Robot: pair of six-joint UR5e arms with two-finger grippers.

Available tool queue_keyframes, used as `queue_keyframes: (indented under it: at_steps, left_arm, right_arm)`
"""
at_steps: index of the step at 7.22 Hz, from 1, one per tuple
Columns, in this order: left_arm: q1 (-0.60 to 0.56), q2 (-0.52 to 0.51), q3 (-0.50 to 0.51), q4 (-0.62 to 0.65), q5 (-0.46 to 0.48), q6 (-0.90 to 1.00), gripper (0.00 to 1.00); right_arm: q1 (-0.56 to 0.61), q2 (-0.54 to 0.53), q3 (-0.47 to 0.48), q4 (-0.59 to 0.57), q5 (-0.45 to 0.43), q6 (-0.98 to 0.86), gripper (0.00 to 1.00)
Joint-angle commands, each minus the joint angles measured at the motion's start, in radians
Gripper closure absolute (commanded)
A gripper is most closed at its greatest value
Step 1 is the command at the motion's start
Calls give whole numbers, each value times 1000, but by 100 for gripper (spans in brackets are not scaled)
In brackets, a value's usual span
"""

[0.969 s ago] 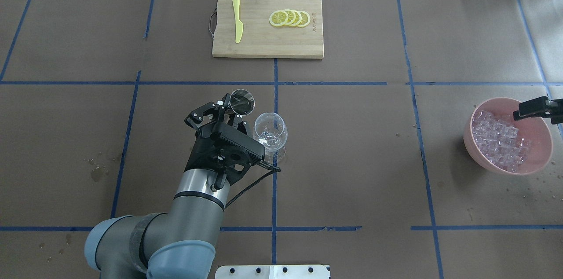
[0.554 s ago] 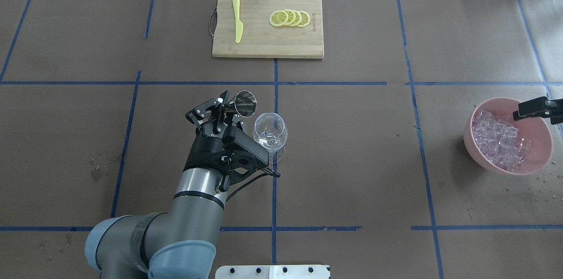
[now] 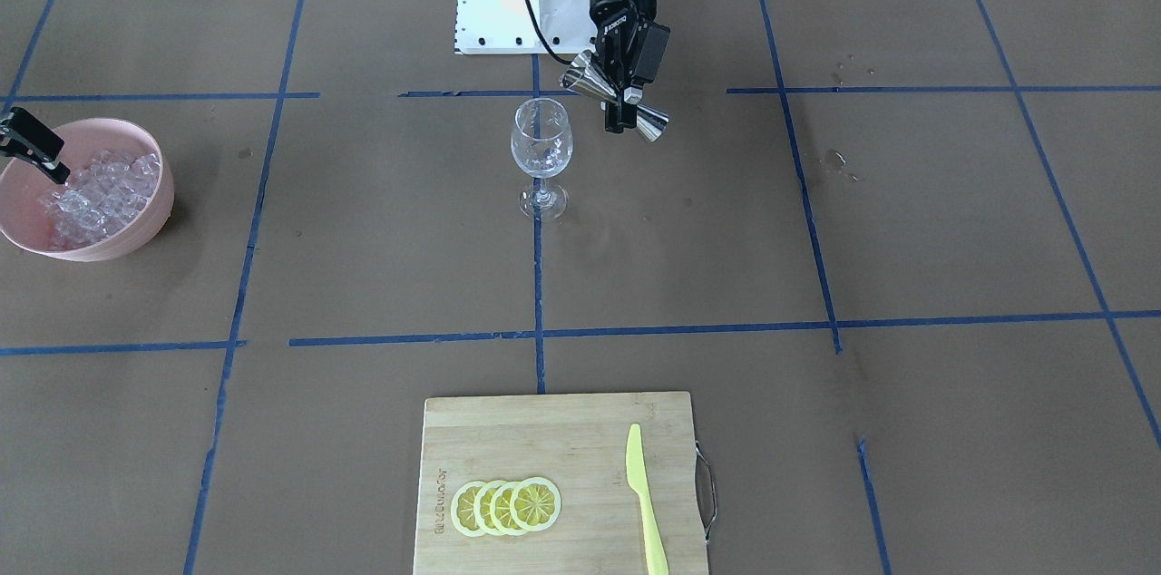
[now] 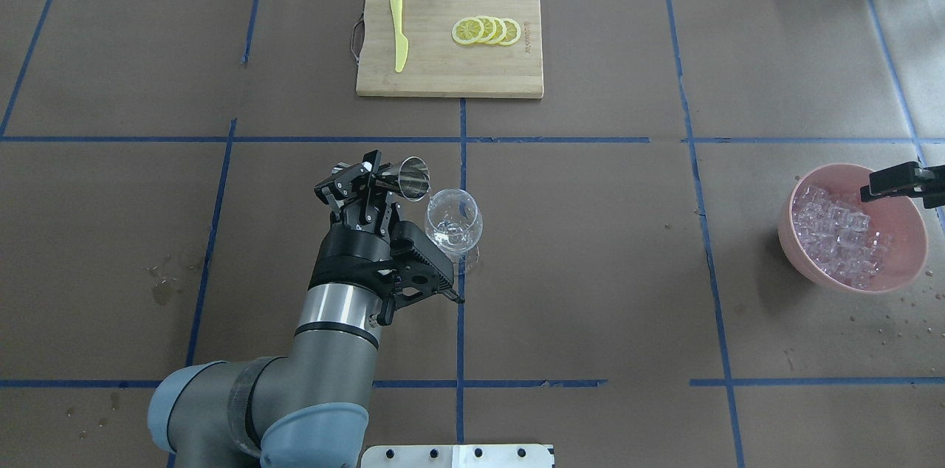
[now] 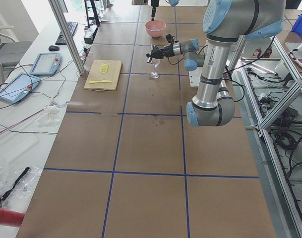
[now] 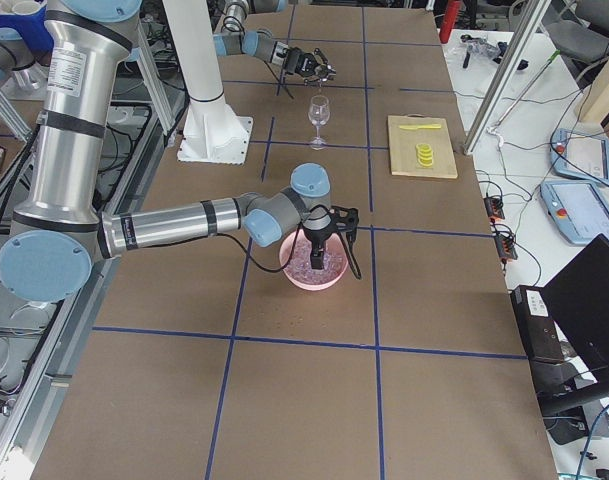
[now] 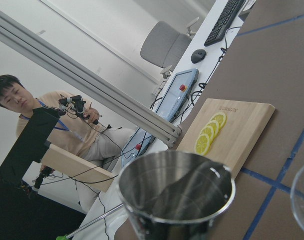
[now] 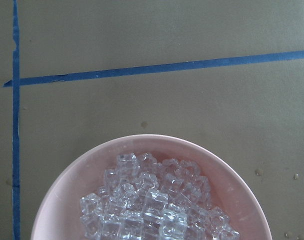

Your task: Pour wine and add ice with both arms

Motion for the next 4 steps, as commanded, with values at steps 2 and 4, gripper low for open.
queue_keyframes:
  at_steps: [2, 4]
  left_arm:
    - [3, 0, 11, 37, 26, 20, 100]
    - [3, -1, 11, 40, 52, 95, 100]
  right_arm:
    - [0, 2, -4, -1, 0, 0, 0]
    - [0, 2, -5, 0, 0, 1, 0]
